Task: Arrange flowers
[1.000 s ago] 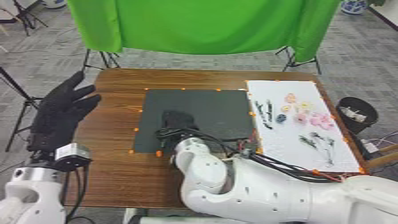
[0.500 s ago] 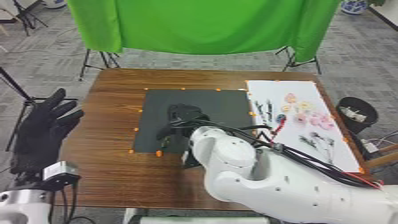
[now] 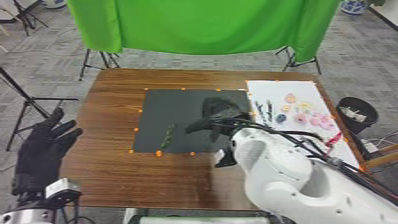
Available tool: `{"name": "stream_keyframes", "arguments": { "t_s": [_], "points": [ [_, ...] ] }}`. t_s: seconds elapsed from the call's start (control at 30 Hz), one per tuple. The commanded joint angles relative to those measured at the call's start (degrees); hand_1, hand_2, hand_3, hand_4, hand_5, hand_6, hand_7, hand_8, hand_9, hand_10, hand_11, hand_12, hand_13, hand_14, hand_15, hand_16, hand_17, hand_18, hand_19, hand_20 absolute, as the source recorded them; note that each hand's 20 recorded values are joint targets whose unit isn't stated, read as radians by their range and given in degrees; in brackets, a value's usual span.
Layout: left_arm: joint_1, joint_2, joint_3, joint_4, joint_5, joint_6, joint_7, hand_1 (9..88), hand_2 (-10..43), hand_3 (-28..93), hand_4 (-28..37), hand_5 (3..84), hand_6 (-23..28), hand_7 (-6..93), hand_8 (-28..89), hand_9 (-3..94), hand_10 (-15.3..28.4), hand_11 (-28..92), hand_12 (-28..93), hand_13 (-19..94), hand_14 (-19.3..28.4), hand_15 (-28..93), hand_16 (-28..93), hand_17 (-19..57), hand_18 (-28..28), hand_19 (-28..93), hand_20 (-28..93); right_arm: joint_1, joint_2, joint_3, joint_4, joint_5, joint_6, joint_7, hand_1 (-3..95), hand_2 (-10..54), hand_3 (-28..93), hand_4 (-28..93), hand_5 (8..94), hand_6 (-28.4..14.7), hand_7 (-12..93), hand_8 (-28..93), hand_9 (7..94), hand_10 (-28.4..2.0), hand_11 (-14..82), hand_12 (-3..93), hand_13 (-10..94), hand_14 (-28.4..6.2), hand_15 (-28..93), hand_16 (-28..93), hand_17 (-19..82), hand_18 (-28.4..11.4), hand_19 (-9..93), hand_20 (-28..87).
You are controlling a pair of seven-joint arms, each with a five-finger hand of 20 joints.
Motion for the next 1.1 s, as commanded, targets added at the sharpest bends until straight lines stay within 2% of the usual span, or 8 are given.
{"name": "stream_keyframes", "arguments": {
  "t_s": [0.03, 0.17, 0.47, 0.63, 0.7, 0.77, 1.0, 1.1],
  "points": [
    [-0.6, 1.48, 0.63, -1.02, 3.80, 3.34, -3.34, 23.1, 7.4, 61, -28.3, 34.0, 6.9, 10.3, -8, 29.6, 16.6, 24, 13, 16, 21.3, 50, -8, -13.5, 16.6, 35, 13, -11.9, 8.4, 12.9, -4.1, -2.7, 2.9, 4.5, 31.6, -1.6, 72, -18, 58.6, -13.7, 27, -9, 57.8, -24.3, 55.8, 24.2, 63, -17.9, 83, 15, 24, -28.4, 72, 17],
    [0.2, 1.63, 0.50, -1.24, 3.02, 3.48, -3.02, 23.5, 7.5, 61, -28.3, 33.7, 6.8, 10.3, -8, 29.1, 16.4, 24, 13, 16, 21.3, 50, -8, -13.5, 16.4, 35, 14, -18.3, 10.0, 21.0, -4.9, -2.9, 3.3, 6.6, 31.8, -1.8, 71, -18, 56.6, -13.7, 26, -9, 58.5, -23.9, 56.6, 24.3, 67, -15.8, 87, 15, 25, -28.4, 73, 17],
    [-1.3, 1.42, 1.55, -0.97, 3.80, 2.63, -4.01, 24.2, 7.8, 61, -27.7, 33.6, 6.9, 10.3, -8, 28.7, 16.3, 24, 13, 16, 21.4, 50, -8, -13.2, 16.5, 35, 14, -32.0, 11.5, 34.5, -5.4, -7.0, 4.3, 12.6, 32.5, -2.2, 70, -19, 55.0, -14.1, 24, -9, 59.2, -24.2, 57.5, 24.5, 67, -15.8, 88, 15, 27, -28.4, 74, 15],
    [-0.3, 2.46, 1.43, -1.04, 1.79, 3.26, -1.49, 24.6, 7.8, 61, -27.3, 33.6, 6.9, 10.3, -8, 28.7, 16.4, 24, 13, 16, 21.3, 50, -8, -13.1, 16.5, 35, 14, -36.4, 10.9, 38.0, -3.6, -7.9, 2.8, 15.7, 33.2, -2.9, 69, -19, 55.4, -14.9, 22, -9, 60.3, -24.1, 57.5, 24.3, 68, -15.7, 87, 14, 28, -28.4, 75, 14],
    [-0.3, 2.29, 1.09, -1.00, 1.73, 3.05, -1.55, 24.6, 7.7, 61, -27.2, 33.5, 6.9, 10.3, -8, 28.7, 16.4, 24, 13, 16, 21.4, 50, -8, -13.1, 16.5, 35, 14, -37.8, 10.8, 39.0, -3.1, -8.0, 2.0, 16.4, 34.1, -3.5, 69, -19, 55.6, -15.2, 22, -8, 60.4, -24.2, 57.5, 24.3, 68, -15.7, 87, 14, 29, -28.4, 75, 13],
    [0.4, 3.42, 1.16, -1.09, 0.08, 3.52, 0.61, 24.6, 7.7, 61, -27.1, 33.5, 6.9, 10.2, -8, 28.7, 16.3, 24, 13, 16, 21.3, 50, -8, -13.0, 16.6, 35, 14, -38.6, 10.7, 39.7, -2.5, -7.6, 1.4, 16.8, 34.8, -3.9, 69, -19, 56.1, -15.7, 21, -8, 60.7, -24.4, 57.4, 24.0, 68, -15.8, 86, 14, 29, -28.4, 76, 12],
    [-1.1, 2.68, 1.94, -0.72, 1.10, 2.21, -0.38, 24.7, 7.6, 61, -27.1, 33.6, 6.9, 10.2, -8, 28.8, 16.4, 24, 13, 16, 21.5, 51, -8, -12.9, 17.0, 36, 15, -40.9, 10.6, 41.4, -0.4, -8.2, 0.8, 19.1, 36.9, -4.6, 69, -18, 58.4, -17.8, 18, -7, 60.4, -27.0, 57.5, 22.6, 68, -16.9, 87, 12, 23, -28.4, 72, 2],
    [-1.2, 2.87, 2.28, -0.62, 0.74, 2.11, 0.28, 24.8, 7.6, 61, -27.1, 33.6, 6.9, 10.3, -8, 28.8, 16.4, 24, 13, 16, 21.5, 51, -8, -12.8, 17.0, 36, 15, -41.5, 11.0, 41.8, -0.4, -9.4, 1.5, 19.0, 37.7, -4.9, 70, -19, 59.3, -19.3, 16, -6, 59.6, -28.1, 58.1, 21.5, 68, -17.5, 88, 10, 17, -28.4, 65, 3]
  ]
}}
